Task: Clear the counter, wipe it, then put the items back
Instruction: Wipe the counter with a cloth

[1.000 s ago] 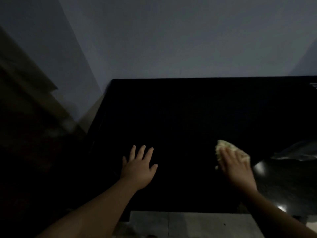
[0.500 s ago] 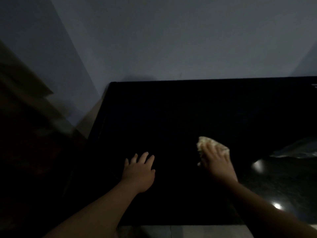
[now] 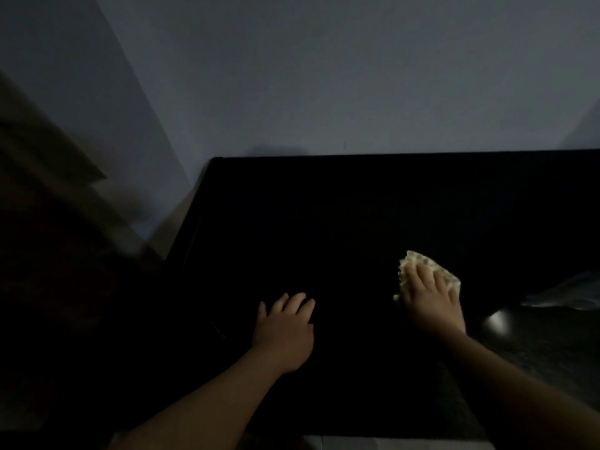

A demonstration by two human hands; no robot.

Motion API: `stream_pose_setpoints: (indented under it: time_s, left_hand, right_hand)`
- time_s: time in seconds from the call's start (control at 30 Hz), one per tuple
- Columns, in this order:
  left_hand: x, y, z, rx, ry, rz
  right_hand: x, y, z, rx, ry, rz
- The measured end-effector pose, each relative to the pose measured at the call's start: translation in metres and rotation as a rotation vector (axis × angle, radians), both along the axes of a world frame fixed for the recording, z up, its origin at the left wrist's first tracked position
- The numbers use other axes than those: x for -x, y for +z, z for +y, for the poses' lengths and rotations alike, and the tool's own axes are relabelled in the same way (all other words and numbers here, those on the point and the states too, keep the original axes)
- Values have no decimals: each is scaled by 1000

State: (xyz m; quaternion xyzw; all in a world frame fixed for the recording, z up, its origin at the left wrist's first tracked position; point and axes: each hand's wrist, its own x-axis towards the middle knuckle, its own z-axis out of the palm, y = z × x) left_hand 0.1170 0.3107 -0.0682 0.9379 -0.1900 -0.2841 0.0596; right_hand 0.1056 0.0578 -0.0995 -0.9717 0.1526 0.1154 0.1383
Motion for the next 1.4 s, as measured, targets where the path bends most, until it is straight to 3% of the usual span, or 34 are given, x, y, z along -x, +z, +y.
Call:
stream_pose_setpoints:
  time_s: [0.07, 0.17, 0.23, 0.4, 0.53, 0.67, 0.77, 0.83, 0.93, 1.03, 1.13, 1.23, 1.3, 1.4]
  left_hand:
    - [6, -2, -17, 1, 13, -4]
    - [17, -6, -43, -41, 114, -87]
    - [27, -6, -61, -46, 190, -145]
    - [68, -6, -117, 43, 185, -253]
    - [96, -10, -170, 37, 157, -217]
    - [119, -14, -211, -46, 169, -221]
    - [137, -17, -231, -104, 164, -201]
    - [147, -18, -239, -118, 142, -190]
    - [151, -16, -246, -155, 107, -169]
    - [151, -11, -260, -153, 73, -134]
    - [151, -10, -276, -132, 13, -64]
    - [152, -11, -287, -145, -13, -11]
    - [153, -11, -290, -152, -13, -19]
    - [156, -10, -293, -156, 4, -79]
  right_hand:
    - [7, 0, 27, 33, 19, -90]
    - [39, -20, 73, 104, 396, -172]
    - [61, -14, 57, 45, 489, -113]
    - [101, -12, -97, 136, 245, -177]
    - [129, -14, -164, 136, -70, -17]
    - [154, -21, -122, 173, 279, -140]
    - [168, -19, -143, 158, 500, -54]
    - [170, -29, -197, 207, 411, -105]
    - [188, -20, -270, 177, 98, -52]
    - [198, -9, -280, 176, -200, -97]
    - [202, -24, -221, 162, 72, -242]
    - [208, -25, -199, 96, 371, -189]
    - [208, -32, -239, 132, 409, -223]
    - [218, -30, -320, 237, 182, -155]
